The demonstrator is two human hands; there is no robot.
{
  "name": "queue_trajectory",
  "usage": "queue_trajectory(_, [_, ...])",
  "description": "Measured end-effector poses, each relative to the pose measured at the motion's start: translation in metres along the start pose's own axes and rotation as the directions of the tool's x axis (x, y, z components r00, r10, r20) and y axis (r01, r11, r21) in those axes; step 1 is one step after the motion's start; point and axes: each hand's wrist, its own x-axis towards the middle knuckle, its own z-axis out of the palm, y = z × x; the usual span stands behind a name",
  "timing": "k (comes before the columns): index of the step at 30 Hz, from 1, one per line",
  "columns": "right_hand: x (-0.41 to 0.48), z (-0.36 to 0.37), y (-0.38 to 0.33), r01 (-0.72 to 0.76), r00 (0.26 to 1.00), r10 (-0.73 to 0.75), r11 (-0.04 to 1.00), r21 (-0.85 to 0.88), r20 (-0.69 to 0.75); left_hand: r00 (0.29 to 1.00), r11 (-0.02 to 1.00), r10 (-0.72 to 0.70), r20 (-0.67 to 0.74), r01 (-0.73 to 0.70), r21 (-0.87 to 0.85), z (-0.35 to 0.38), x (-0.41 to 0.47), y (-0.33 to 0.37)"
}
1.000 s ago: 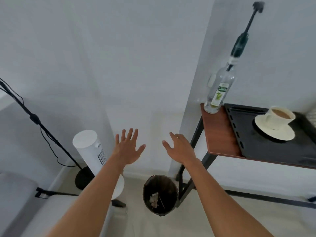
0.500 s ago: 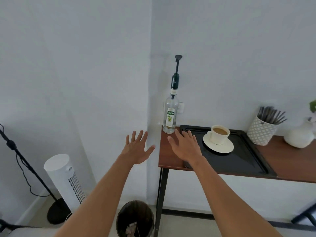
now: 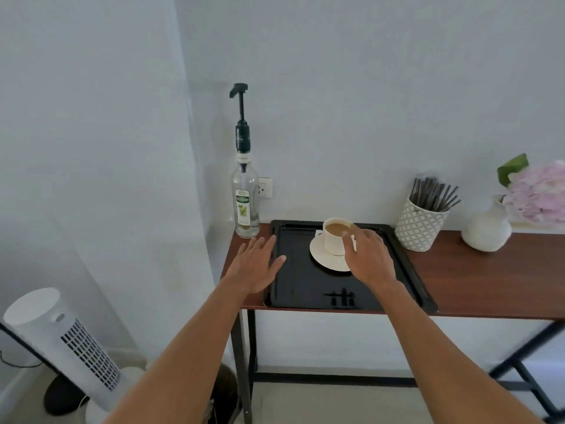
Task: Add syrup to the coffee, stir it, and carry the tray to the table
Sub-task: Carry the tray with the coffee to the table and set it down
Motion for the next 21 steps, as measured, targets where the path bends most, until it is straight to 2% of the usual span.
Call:
queue_trajectory(3, [0.016, -0.004, 0.043, -0.078, 0.997, 0.077, 0.997, -0.018, -0.03, 0.998, 0.997, -0.055, 0.034, 0.053, 0.055, 0.016, 0.025, 0.011])
queue_trajectory(7, [0.032, -0.002, 0.094, -0.183, 0.983, 0.185, 0.978, -0.105, 0.011, 0.976, 0.974, -0.204, 0.074, 0.195, 0.118, 0.04, 0.047, 0.016])
queue_trajectory(12, [0.041, 0.011, 0.139, -0.259, 0.955, 0.283, 0.941, -0.215, 0.088, 0.945, 0.943, -0.325, 0.045, 0.321, 0.085, 0.06, 0.059, 0.012])
queue_trajectory(17, [0.056, 0.018, 0.157, -0.242, 0.958, 0.271, 0.941, -0.236, 0.098, 0.918, 0.919, -0.393, 0.042, 0.394, -0.008, 0.065, 0.074, 0.017])
queue_trajectory(21, [0.062, 0.022, 0.161, -0.198, 0.97, 0.221, 0.96, -0.196, 0.104, 0.909, 0.908, -0.417, -0.01, 0.417, 0.042, 0.071, 0.08, 0.024])
